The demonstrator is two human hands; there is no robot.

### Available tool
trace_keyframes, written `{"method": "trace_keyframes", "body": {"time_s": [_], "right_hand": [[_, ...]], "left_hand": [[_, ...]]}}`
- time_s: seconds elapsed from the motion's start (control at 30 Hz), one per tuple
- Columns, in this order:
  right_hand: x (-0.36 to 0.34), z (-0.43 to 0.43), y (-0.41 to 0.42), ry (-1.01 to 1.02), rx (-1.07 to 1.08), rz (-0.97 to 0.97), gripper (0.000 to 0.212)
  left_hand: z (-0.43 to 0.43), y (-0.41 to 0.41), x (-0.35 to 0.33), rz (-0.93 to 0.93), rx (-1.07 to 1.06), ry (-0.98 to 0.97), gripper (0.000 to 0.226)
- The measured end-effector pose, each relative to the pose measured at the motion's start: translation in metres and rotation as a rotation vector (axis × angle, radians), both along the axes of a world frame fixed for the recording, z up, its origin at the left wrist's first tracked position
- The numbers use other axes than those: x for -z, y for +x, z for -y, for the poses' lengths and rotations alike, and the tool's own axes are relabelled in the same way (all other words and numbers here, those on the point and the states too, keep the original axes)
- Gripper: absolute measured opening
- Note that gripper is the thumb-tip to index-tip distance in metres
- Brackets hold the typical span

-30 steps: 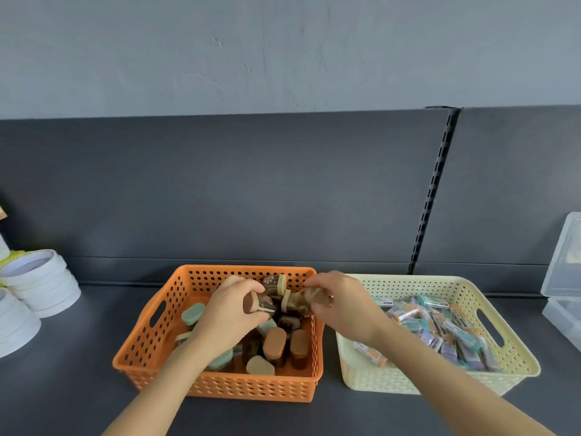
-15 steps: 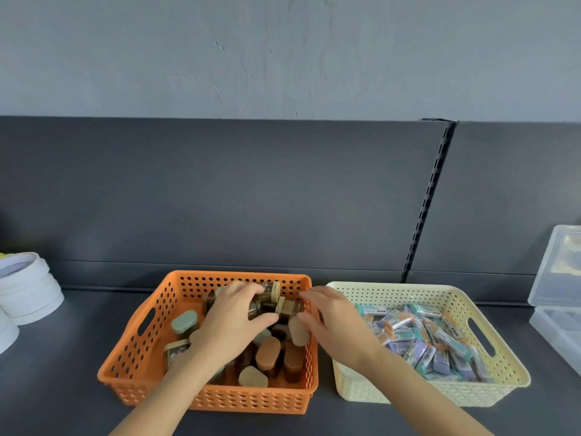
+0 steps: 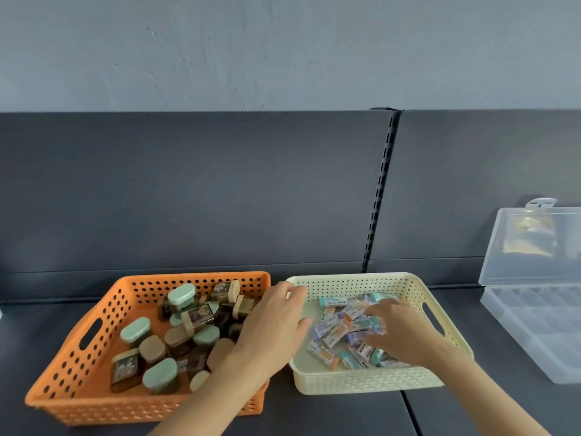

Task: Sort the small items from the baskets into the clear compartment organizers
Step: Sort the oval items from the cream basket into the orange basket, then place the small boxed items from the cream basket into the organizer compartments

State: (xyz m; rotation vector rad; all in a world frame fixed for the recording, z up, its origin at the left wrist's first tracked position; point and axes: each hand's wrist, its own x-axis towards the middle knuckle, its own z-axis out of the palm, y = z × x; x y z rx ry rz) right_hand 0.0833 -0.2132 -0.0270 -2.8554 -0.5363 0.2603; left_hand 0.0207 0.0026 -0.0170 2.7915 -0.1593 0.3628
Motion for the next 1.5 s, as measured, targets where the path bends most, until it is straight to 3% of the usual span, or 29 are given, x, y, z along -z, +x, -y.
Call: {"method": "trace_keyframes", "body": {"time_s": [0.17,0.23,0.37,0.47,0.7,1.07,1.3,1.5], "right_hand": [[0.01,0.019,0.006,0.045,-0.028,-0.133,0.067],[0.011,0.027,0.008,0.051,-0.061,-0.14,0.06],[0.014,0.044,0.014,0.079,-0.073,-0.104,0.026],[0.014,0.051,0.013,0.103,-0.067,-0.087,0.028],[0.026,0.056,-0.001,0.119,-0.02,0.022,0.058],[0.027,0.09,-0.009,0.233,0.012,0.028,0.04],[0.027,0.092,-0.014,0.241,0.041,-0.002,0.025],[0.025,0.089,-0.009,0.221,0.058,-0.039,0.037]], "left_hand": [[0.021,0.005,0.005,-0.1,0.014,0.089,0.048],[0.028,0.005,0.007,-0.121,0.019,0.099,0.049],[0.035,0.007,0.013,-0.093,-0.019,0.121,0.049],[0.042,0.01,0.017,-0.076,-0.051,0.122,0.048],[0.055,0.002,0.032,-0.014,-0.231,0.114,0.048],[0.084,-0.004,0.038,-0.091,-0.389,-0.054,0.065],[0.085,-0.009,0.035,-0.153,-0.357,-0.013,0.044],[0.084,-0.011,0.035,-0.149,-0.36,-0.034,0.046]]}}
